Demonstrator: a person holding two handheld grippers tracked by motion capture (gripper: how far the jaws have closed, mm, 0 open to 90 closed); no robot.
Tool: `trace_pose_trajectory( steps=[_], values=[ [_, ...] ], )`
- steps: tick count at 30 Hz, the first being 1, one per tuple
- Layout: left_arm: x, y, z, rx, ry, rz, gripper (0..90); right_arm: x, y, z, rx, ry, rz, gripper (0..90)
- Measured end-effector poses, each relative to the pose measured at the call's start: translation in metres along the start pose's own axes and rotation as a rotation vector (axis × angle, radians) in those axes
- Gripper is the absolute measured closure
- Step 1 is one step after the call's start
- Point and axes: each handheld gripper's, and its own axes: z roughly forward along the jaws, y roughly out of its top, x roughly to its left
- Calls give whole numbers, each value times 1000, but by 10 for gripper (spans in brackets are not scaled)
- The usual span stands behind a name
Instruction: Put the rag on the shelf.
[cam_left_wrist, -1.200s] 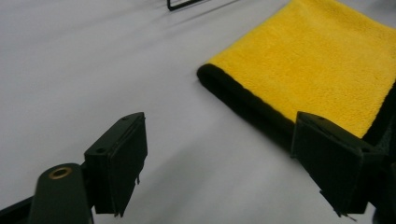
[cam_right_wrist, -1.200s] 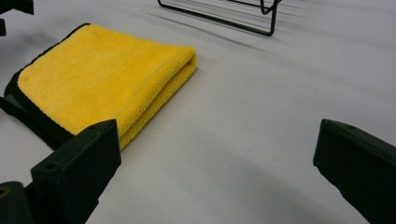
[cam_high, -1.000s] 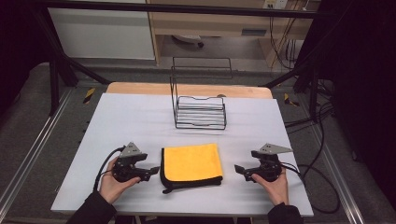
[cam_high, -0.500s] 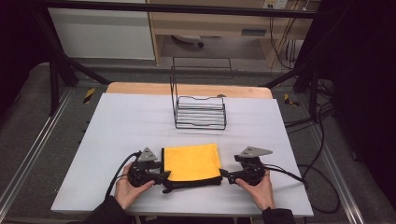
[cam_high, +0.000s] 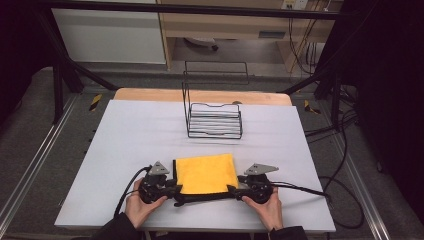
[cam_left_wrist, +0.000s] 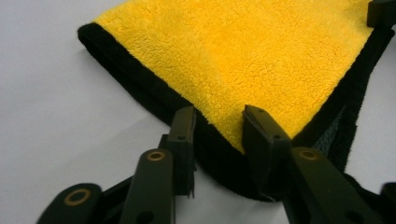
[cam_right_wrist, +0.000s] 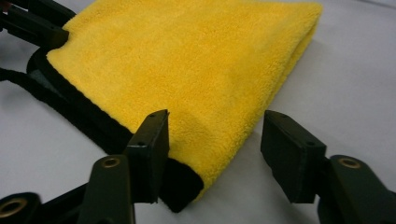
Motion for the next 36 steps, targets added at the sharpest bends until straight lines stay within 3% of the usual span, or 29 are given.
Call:
trace_pose_trajectory(
  steps=[1,10,16,18,24,27,31,33,36],
  values=[
    [-1,0,0,0,0,-4,699,0,-1,1,-3,-3,-8,467],
    [-4,1,0,6,14,-3,795,7,-4,3,22,-10,79,606],
    [-5,1,-2,2,14,-17,814,10,-2,2,22,-13,92,812],
    [-5,1,-3,-2,11,-20,815,9,0,1,23,-6,97,842],
    [-11,0,-6,-8,0,-4,816,3,8,-5,27,11,88,856],
    [-18,0,-5,-7,-12,-1,815,-3,14,-7,19,-2,58,855],
    [-24,-1,-4,-13,16,37,790,-8,15,-2,52,-19,8,844],
    [-21,1,-8,-18,16,49,731,-8,12,0,51,-26,-19,821],
    [-12,9,-17,-39,27,69,594,-8,11,-3,18,-43,-23,704]
  ],
)
